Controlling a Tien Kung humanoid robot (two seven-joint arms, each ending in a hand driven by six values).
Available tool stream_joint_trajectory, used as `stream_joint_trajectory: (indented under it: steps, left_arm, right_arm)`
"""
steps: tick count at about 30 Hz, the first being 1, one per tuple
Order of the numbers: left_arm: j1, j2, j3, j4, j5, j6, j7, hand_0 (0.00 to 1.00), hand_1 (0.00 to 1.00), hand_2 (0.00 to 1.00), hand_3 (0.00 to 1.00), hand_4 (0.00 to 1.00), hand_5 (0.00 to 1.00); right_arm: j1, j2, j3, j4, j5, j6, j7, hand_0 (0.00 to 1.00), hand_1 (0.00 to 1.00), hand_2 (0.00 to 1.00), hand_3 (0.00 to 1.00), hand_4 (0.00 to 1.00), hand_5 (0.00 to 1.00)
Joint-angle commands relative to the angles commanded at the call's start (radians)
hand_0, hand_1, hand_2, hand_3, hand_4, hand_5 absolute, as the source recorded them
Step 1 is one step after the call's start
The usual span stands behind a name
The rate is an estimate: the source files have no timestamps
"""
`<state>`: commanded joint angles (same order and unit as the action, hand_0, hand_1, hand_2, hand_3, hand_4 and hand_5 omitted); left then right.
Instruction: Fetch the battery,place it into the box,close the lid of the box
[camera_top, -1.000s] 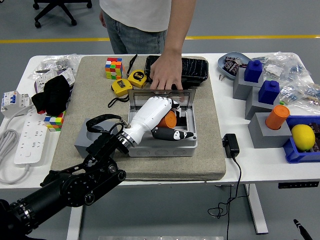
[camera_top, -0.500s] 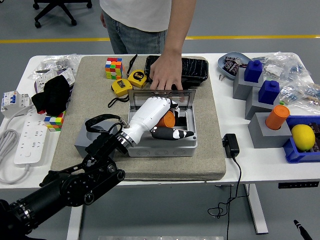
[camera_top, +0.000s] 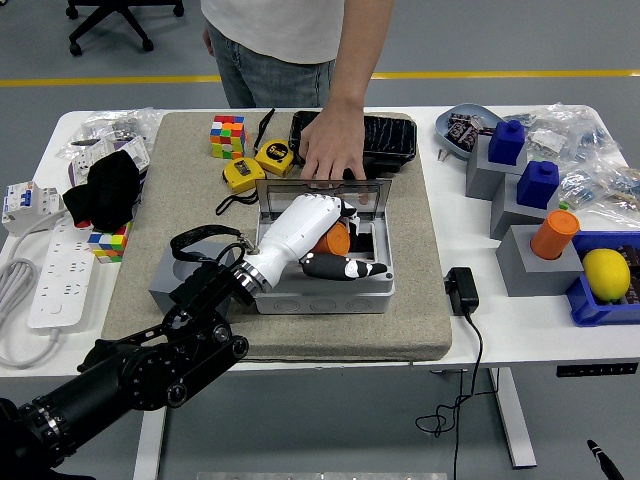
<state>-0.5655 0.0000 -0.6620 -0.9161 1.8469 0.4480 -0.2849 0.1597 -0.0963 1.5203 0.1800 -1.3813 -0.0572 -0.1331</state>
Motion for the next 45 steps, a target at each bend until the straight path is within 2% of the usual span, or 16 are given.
stream_joint_trajectory:
  steps: [3,4,19,28,32,34,39,45]
  left_arm:
    - [0.0,0.0,-0.003,0.0,0.004,-0.002,0.0,0.355,0.302,0.279,0.332,0.998,0.622]
    - [-0.001,0.0,-0.004,0.0,0.005,-0.002,0.001,0.497,0.488,0.441,0.454,0.998,0.631]
    - [0.003,0.0,-0.012,-0.028,0.017,-0.005,0.003,0.527,0.483,0.46,0.461,0.998,0.631]
    - [0.019,0.016,-0.014,-0.12,0.029,0.003,0.006,0.513,0.445,0.447,0.455,0.998,0.637]
    - [0.028,0.03,-0.013,-0.192,0.035,0.012,0.005,0.513,0.445,0.447,0.455,0.998,0.637]
    - [0.028,0.033,-0.014,-0.217,0.038,0.016,0.004,0.505,0.414,0.444,0.452,0.998,0.638]
    - [0.022,0.038,-0.023,-0.287,0.031,0.039,-0.007,0.505,0.414,0.444,0.452,0.998,0.638]
    - [-0.004,0.035,-0.06,-0.307,0.053,0.043,0.003,0.501,0.404,0.444,0.448,0.998,0.642]
  right_arm:
    - [0.001,0.0,0.002,0.0,-0.001,0.0,0.0,0.719,0.662,0.688,0.737,0.998,0.998]
    - [0.001,0.0,0.002,0.0,-0.001,0.0,0.0,0.716,0.663,0.688,0.737,0.998,0.998]
    - [0.0,0.0,0.002,0.0,0.002,-0.001,0.001,0.716,0.662,0.688,0.737,0.998,0.998]
    - [0.0,0.0,0.0,0.0,0.003,-0.001,0.0,0.717,0.663,0.688,0.737,0.998,0.998]
    - [-0.002,0.0,0.001,0.0,0.003,-0.001,0.0,0.717,0.663,0.688,0.737,0.998,0.998]
    - [-0.002,0.0,0.001,0.0,0.003,-0.001,0.0,0.718,0.662,0.688,0.737,0.998,0.998]
    - [-0.003,0.0,0.001,0.0,0.001,-0.001,0.0,0.718,0.662,0.688,0.737,0.998,0.998]
    - [-0.002,0.001,0.002,0.0,0.0,-0.001,0.0,0.717,0.662,0.688,0.736,0.998,0.998]
